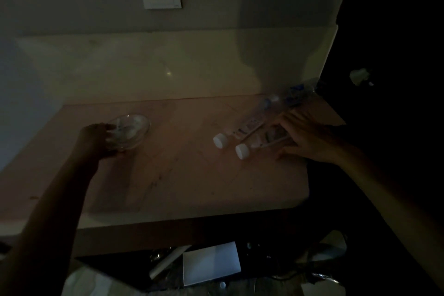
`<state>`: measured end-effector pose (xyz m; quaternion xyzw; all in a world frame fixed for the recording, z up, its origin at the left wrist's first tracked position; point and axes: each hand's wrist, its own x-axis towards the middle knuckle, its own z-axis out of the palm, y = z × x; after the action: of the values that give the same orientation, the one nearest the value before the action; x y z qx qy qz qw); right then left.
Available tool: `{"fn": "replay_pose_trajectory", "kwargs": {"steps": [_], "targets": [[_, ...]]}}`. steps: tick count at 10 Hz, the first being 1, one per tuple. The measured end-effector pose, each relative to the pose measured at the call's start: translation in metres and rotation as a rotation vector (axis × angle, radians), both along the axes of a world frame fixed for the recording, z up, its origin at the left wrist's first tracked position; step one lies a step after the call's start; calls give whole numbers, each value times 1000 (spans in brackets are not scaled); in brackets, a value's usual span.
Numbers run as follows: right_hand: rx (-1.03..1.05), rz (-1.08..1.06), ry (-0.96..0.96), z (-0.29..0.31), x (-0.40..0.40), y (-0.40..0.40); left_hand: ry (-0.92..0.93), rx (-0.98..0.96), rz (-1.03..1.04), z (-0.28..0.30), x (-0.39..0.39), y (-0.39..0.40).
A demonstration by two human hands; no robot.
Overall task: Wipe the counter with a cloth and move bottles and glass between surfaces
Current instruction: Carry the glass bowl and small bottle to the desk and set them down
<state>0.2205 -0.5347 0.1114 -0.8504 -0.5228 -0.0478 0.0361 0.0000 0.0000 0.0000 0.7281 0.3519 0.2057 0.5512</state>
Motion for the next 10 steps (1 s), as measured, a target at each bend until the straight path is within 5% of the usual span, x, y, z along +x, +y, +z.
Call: {"fn": "replay_pose_trajectory", "kwargs": {"steps": [3,7,10], "targets": [[261,225,-51,16,-57,16,-76,-44,196,112,-63,-177],[486,461,456,20,-187,119,-77,-45,522,126,-205,-229],[326,728,879,3,-318,182,-166,-84,937,100,-371,-282]]}}
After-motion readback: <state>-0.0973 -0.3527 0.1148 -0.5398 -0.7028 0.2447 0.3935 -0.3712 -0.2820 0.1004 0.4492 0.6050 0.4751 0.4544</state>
